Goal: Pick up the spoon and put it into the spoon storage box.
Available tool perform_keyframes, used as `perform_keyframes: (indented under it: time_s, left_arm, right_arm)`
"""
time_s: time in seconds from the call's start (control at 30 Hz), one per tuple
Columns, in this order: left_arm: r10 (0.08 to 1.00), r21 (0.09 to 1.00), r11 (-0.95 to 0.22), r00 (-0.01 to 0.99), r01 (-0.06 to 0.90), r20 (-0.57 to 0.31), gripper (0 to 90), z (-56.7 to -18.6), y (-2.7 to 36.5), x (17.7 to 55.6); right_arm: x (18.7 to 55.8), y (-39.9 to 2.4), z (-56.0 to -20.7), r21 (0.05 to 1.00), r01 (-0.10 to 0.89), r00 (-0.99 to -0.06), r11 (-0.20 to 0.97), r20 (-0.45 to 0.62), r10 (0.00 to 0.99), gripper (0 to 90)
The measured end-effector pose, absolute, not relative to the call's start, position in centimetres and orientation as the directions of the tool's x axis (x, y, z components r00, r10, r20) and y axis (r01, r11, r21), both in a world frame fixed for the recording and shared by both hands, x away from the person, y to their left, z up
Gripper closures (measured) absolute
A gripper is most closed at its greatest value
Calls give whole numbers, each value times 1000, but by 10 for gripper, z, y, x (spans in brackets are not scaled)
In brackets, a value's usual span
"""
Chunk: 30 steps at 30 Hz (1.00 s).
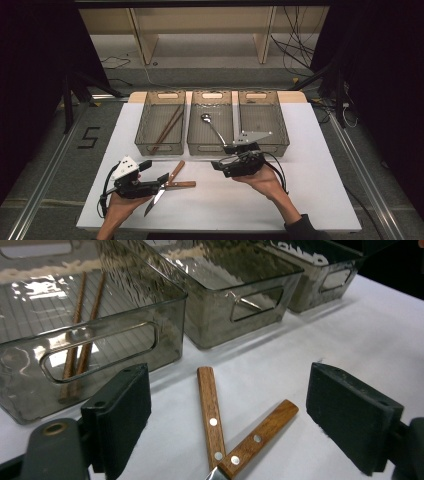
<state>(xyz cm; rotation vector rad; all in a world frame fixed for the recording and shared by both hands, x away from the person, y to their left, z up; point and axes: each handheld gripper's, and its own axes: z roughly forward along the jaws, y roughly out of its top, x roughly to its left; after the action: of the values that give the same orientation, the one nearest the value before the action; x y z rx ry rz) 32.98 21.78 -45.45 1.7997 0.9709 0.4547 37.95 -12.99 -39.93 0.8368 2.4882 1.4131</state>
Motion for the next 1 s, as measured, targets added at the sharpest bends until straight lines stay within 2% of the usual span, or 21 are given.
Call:
perform_keyframes:
  time_s: [0.37,1.0]
  left_arm:
    - [744,814,-352,666,462,-56,183,-451,212,345]
    - [701,673,-535,713,510,17,204,-464,207,350]
  right_arm:
    - [364,-134,-409,825,384,-848,415,136,513,293]
    - [351,-153,-423,832,399,-835,386,155,528,267]
